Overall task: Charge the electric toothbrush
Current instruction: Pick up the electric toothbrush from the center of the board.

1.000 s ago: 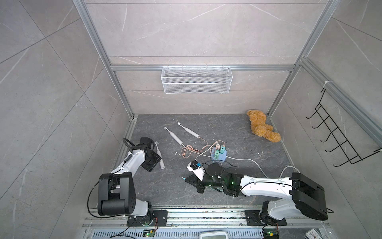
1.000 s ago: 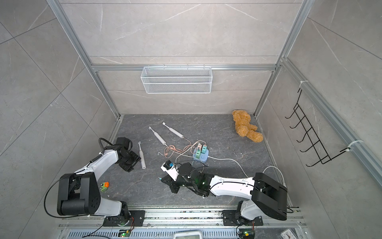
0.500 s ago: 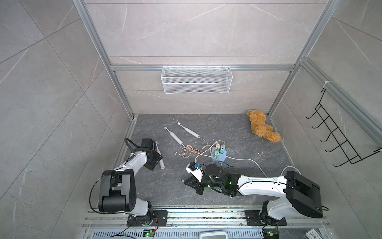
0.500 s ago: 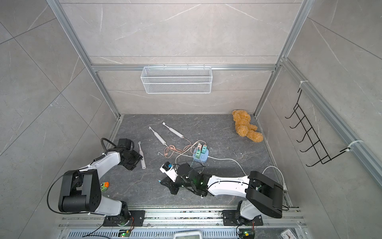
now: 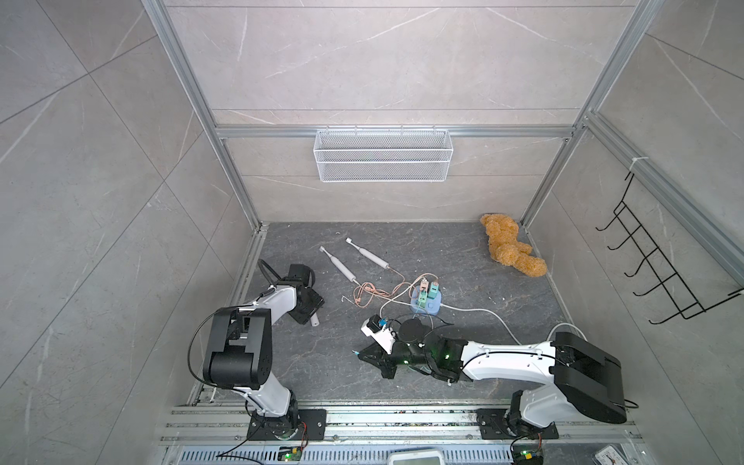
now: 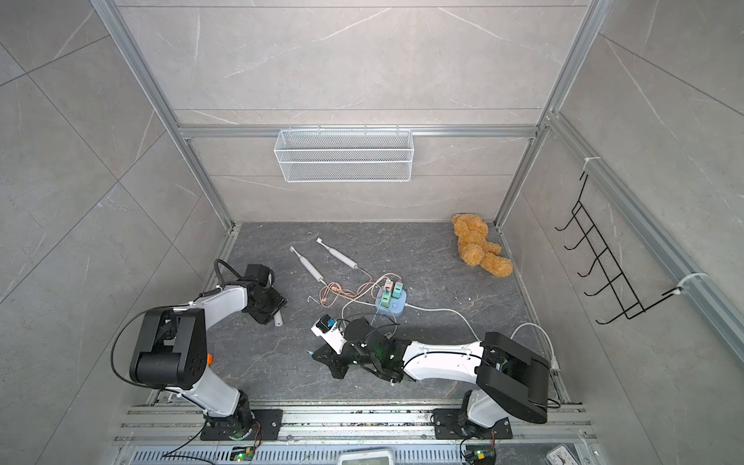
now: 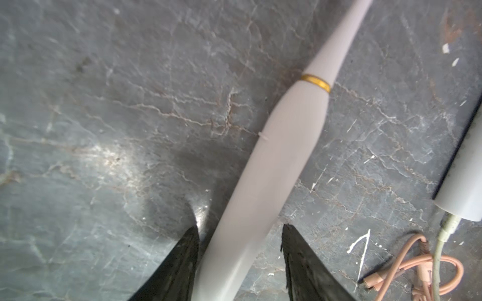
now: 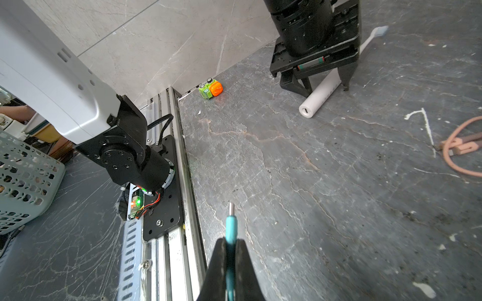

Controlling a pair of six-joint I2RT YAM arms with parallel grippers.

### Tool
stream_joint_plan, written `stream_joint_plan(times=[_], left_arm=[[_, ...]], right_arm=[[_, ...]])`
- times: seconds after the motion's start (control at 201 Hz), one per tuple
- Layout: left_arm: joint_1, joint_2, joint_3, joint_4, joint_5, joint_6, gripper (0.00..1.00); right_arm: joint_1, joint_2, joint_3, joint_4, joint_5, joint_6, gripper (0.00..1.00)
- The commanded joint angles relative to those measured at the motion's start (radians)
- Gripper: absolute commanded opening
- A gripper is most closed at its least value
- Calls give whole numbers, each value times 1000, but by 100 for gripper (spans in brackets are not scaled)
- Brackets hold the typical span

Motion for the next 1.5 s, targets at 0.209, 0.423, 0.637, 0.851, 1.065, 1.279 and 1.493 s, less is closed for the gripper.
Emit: stream_joint_plan(times=[0.209, 0.423, 0.637, 0.851, 1.065, 1.279, 1.493], left_arm=[[-13, 77, -14, -18, -19, 22, 43], [-21, 92, -9, -12, -26, 41, 34], [-41, 94, 8, -34, 0, 43, 27], [-62, 69, 1, -59, 27, 35, 0], [-88, -139, -16, -122, 132, -48, 0], [-99, -287, 26, -253, 281, -122, 0], [-128, -287, 92, -384, 395, -113, 0]], right_arm=[[3, 29, 20, 17, -20, 19, 0], [4, 30, 17, 14, -19, 29, 0], [3, 35, 20, 17, -14, 38, 0], [3, 53, 22, 26, 6, 45, 0], [5, 32, -11, 73, 124, -27, 0], [42, 22, -15, 42, 347, -214, 0], [90, 0, 2, -4, 522, -348, 0]])
